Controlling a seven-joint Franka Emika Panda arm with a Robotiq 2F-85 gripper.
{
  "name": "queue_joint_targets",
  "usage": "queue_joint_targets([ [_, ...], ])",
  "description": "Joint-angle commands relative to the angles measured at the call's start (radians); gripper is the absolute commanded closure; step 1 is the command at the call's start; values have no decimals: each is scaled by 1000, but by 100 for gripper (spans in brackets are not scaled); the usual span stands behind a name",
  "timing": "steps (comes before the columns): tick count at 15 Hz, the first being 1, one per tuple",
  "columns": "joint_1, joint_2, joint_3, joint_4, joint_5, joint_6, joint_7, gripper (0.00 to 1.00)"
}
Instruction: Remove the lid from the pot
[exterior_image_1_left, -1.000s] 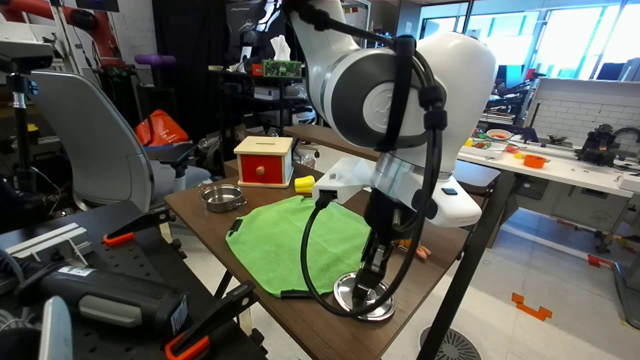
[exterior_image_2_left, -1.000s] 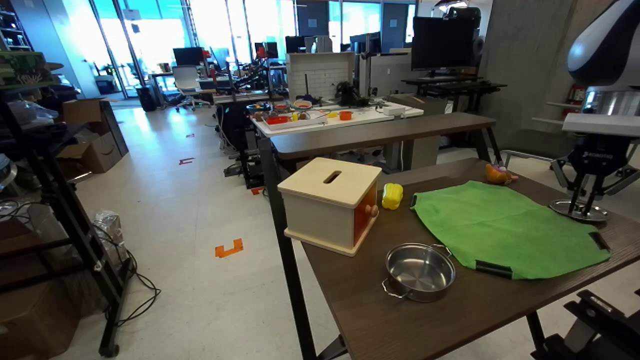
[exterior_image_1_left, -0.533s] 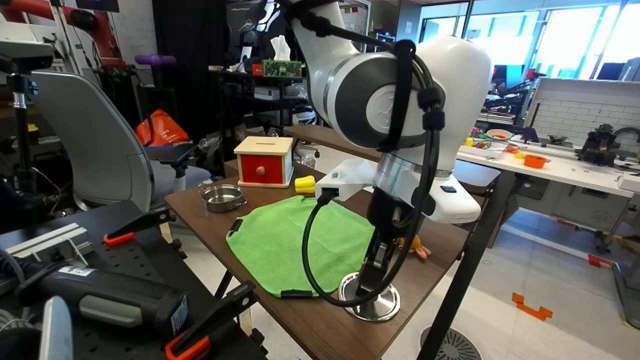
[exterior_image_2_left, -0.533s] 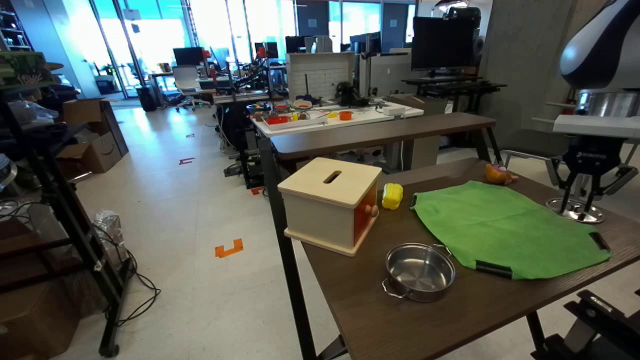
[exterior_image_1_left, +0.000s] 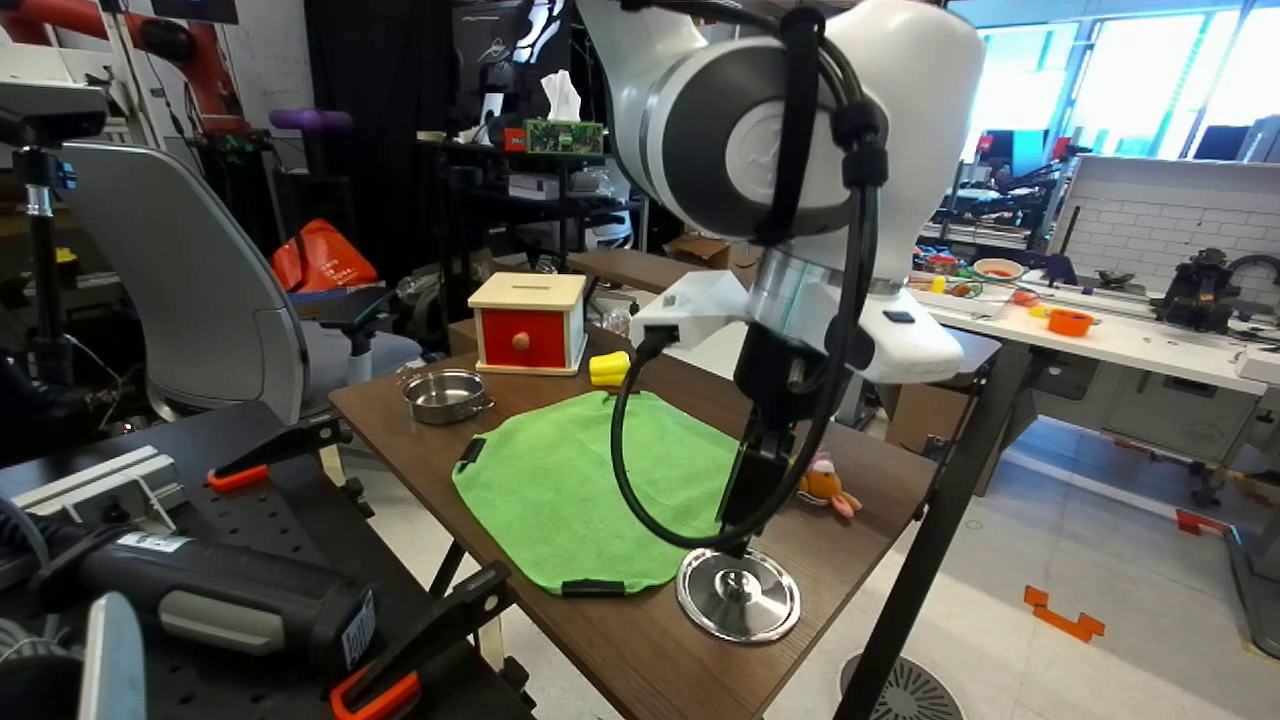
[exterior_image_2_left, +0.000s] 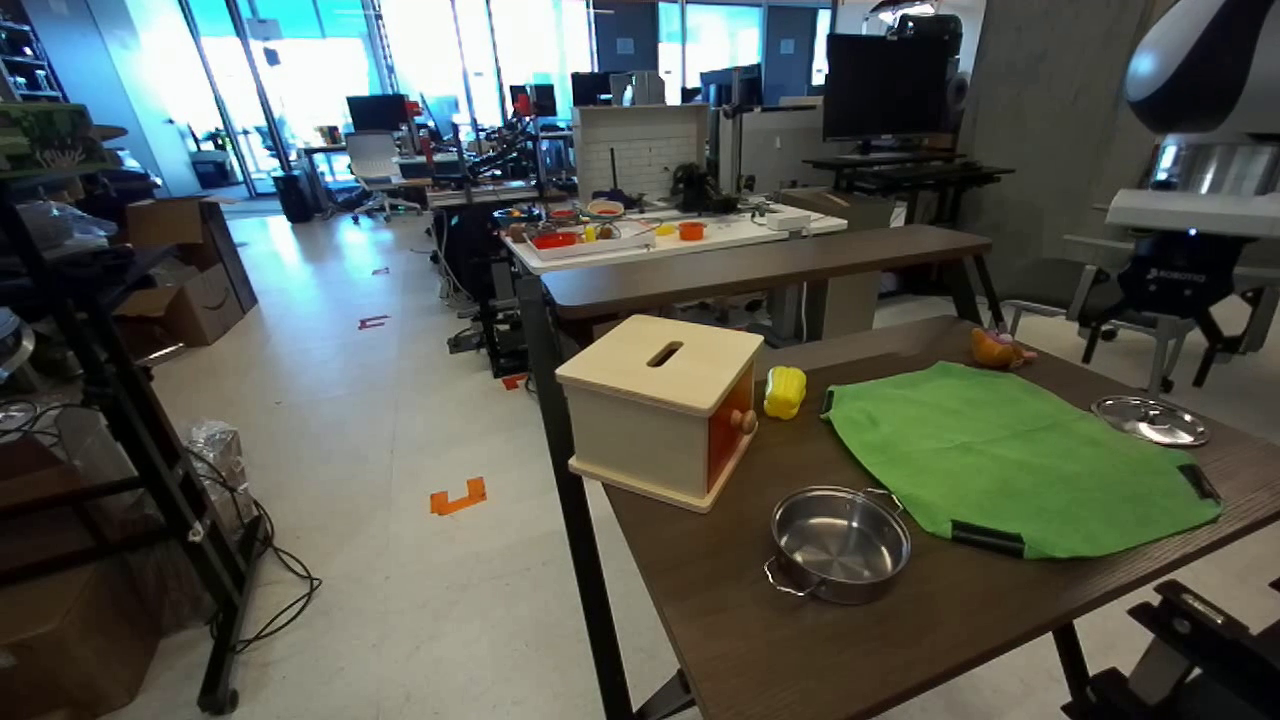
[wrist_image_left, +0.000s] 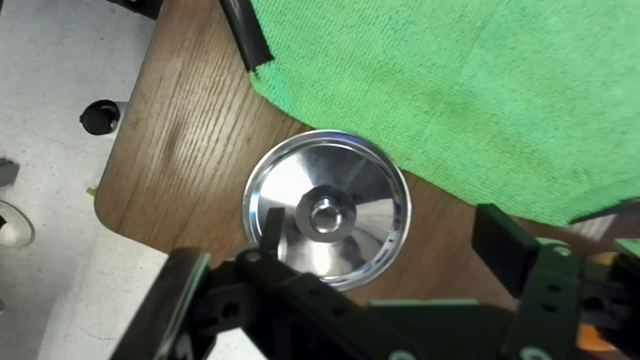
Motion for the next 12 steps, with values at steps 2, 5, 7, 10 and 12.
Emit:
queue_joint_targets([
  [2,10,-291,28,-208,21,16,-96,0],
  [5,26,-445,56,-299,24,9,-148,0],
  [7,27,-374,43,-229,1,-3,-108,0],
  [10,33,-437,51,-281,0,-3,-116,0],
  [12,32,-436,51,-288,0,-3,-120,0],
])
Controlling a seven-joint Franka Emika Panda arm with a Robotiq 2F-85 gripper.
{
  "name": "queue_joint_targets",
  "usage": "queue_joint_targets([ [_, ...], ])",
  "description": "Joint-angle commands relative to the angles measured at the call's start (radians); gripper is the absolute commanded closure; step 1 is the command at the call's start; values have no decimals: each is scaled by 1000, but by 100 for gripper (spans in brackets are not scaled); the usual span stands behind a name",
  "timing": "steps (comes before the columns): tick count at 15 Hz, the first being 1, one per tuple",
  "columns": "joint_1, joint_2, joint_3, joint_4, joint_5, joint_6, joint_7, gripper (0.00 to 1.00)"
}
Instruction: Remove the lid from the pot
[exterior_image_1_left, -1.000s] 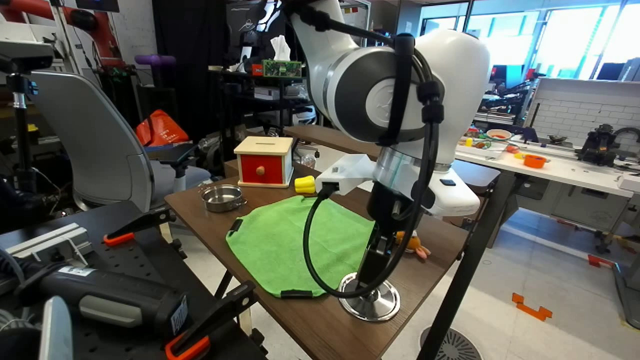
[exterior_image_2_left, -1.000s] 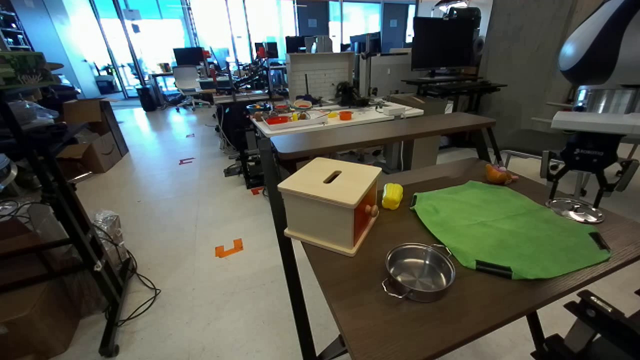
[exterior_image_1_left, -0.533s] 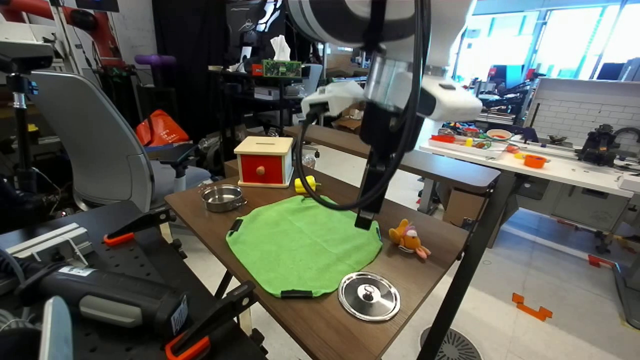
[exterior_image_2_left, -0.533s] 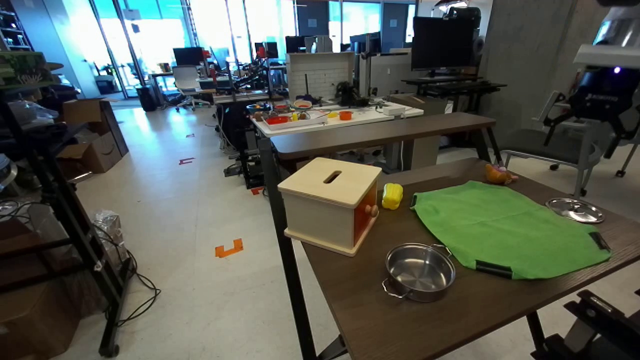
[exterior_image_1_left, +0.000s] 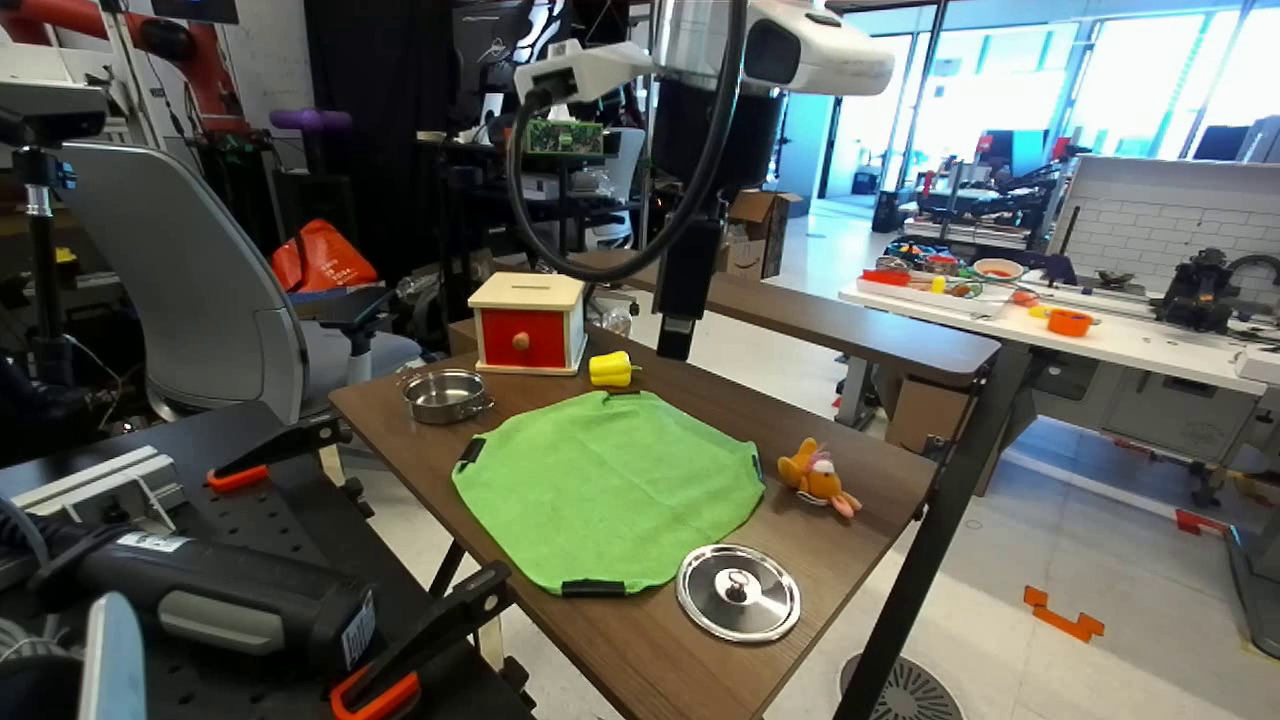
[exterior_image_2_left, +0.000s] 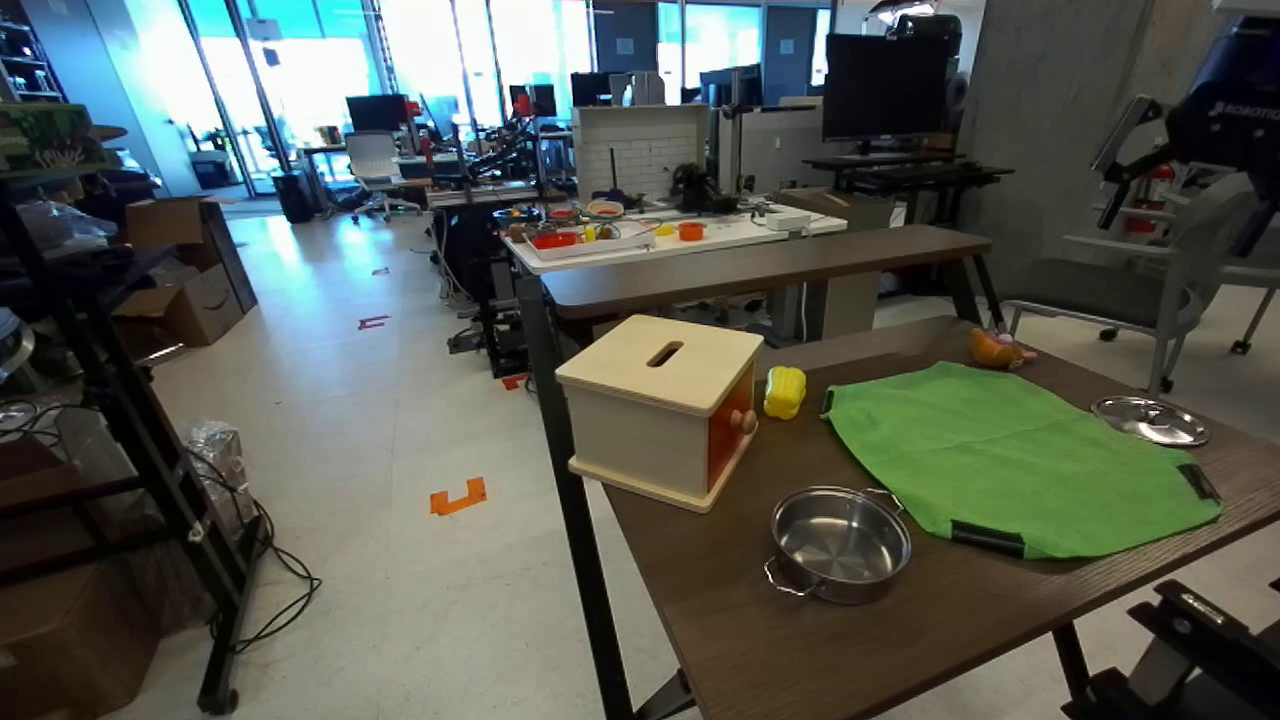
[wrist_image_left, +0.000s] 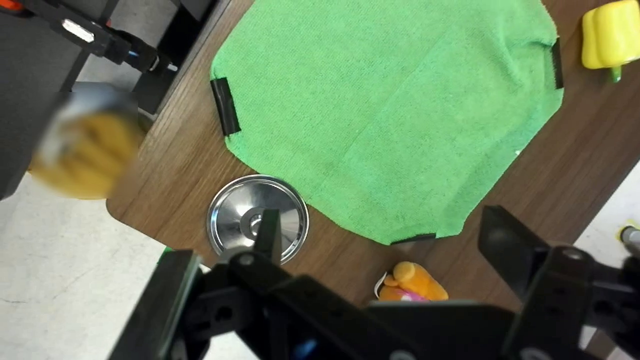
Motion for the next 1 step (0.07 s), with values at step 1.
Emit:
queue_joint_targets([
  [1,3,0,-3,-1,0,-2,0,0],
])
